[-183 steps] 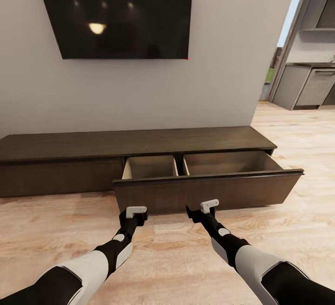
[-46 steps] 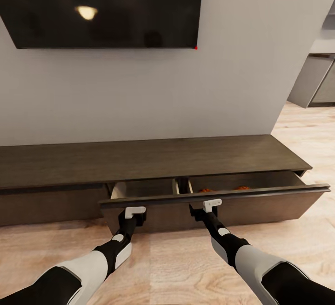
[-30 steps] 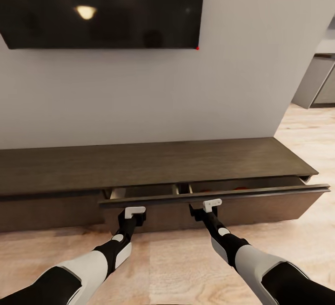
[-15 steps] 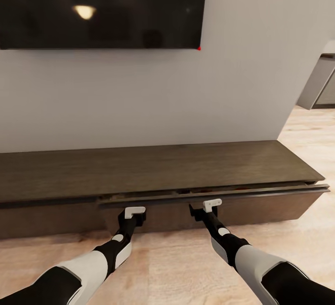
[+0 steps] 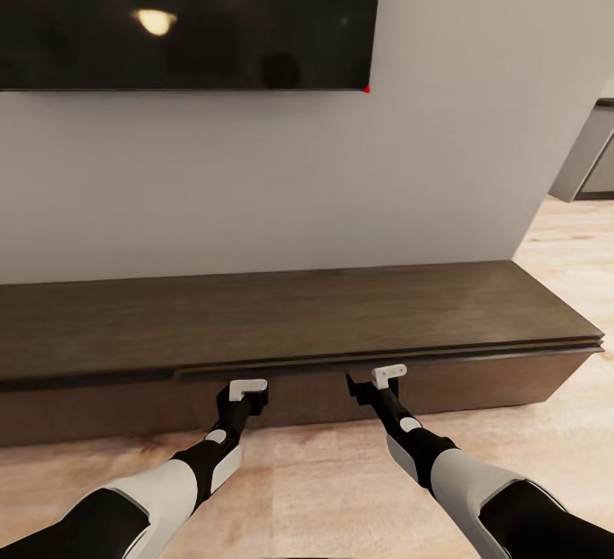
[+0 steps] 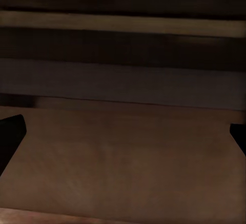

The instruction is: Place each of the two pumpkins and all three candles from the living room inside a cabinet in the living room (use any cabinet), then make sure every cabinet is closed, and position the cauldron so it is next to a table in the living room.

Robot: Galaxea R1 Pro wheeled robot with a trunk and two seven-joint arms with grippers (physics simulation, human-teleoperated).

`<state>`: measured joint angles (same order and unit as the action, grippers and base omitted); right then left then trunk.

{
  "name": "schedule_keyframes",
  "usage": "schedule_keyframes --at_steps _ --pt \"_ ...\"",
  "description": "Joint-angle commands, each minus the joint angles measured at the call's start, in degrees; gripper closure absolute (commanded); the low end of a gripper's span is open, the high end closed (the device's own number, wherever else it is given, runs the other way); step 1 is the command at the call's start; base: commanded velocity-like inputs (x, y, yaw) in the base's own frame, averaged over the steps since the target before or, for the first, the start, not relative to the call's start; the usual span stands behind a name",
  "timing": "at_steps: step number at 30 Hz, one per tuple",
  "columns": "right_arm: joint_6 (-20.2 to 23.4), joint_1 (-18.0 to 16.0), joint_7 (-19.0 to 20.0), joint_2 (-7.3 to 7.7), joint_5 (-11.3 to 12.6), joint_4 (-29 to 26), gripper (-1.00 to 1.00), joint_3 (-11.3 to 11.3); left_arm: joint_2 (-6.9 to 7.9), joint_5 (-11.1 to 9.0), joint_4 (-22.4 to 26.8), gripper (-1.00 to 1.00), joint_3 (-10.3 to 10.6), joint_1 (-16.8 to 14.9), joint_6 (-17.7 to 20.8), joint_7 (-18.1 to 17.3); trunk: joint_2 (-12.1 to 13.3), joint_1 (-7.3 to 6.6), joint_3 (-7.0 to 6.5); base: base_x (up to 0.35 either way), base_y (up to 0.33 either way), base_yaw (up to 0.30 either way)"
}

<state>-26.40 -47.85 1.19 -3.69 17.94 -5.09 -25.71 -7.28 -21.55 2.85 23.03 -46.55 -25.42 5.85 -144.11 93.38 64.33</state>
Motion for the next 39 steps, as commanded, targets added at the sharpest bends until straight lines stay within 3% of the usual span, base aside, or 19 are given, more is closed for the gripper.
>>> schedule_keyframes --at_steps 1,18,39 --pt "-0.2 0.0 0.1 0.00 0.6 0.1 -1.00 -0.4 -0.02 -0.2 0.0 -1.00 0.6 0.0 -0.2 0.4 0.0 -0.01 0.04 0.087 0.000 0.000" --pt "-0.2 0.0 0.1 0.00 0.6 0.1 -1.00 -0.4 -0.02 -0.2 0.0 -1.00 0.6 0.0 -0.1 0.4 0.0 -0.01 0.04 0.041 0.000 0.000" --pt "-0.2 0.0 0.1 0.00 0.6 0.1 -1.00 -0.4 -0.07 -0.3 -0.1 -1.00 0.5 0.0 0.3 0.3 0.0 -0.01 0.04 -0.235 0.000 0.000"
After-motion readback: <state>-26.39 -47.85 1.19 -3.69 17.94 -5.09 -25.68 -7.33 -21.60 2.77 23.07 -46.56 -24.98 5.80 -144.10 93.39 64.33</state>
